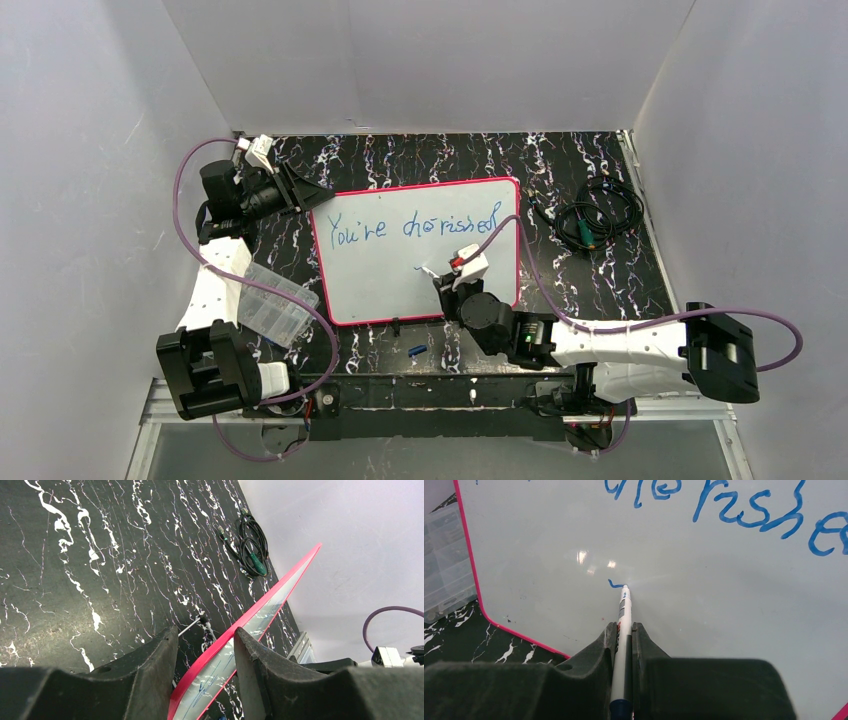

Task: Write a sentence on the whiteboard

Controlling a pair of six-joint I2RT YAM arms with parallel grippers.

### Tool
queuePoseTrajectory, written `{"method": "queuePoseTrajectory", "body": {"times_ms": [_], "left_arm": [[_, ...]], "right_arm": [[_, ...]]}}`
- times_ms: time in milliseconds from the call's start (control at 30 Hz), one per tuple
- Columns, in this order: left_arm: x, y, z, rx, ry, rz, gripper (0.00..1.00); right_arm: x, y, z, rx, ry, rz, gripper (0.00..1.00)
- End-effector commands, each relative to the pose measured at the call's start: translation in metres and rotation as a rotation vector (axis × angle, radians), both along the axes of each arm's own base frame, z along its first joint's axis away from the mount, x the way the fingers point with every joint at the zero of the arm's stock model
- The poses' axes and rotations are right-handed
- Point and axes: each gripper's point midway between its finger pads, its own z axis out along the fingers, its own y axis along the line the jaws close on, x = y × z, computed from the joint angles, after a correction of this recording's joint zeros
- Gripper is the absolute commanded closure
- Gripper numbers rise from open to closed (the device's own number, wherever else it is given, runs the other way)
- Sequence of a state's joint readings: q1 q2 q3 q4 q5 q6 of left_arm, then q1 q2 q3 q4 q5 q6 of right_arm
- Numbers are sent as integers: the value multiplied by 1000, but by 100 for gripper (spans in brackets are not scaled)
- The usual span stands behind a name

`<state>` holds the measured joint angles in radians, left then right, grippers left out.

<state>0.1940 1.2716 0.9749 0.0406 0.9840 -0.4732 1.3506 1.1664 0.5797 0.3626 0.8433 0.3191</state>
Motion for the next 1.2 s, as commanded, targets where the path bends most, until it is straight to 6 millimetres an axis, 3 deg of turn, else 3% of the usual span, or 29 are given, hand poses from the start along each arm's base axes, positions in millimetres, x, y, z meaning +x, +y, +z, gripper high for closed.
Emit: {"method": "queuePoseTrajectory", "body": {"times_ms": [0, 267, 433, 833, 1167], "left_arm": [[-9, -5, 11, -5, -29, -26, 57], [-9, -5, 10, -6, -27, -25, 57], [-9, -5, 10, -6, -26, -26, 57], [-9, -6, 10, -5, -27, -28, 57], [-9, -6, 11, -5, -29, -28, 57]], "right_arm": [[1, 0, 21, 55, -24, -21, 99], [-5, 13, 45, 131, -74, 42, 99], [2, 13, 47, 104, -102, 2, 99], [7, 12, 33, 30, -104, -33, 99], [-4, 8, 4, -5, -12, -3, 99]]}}
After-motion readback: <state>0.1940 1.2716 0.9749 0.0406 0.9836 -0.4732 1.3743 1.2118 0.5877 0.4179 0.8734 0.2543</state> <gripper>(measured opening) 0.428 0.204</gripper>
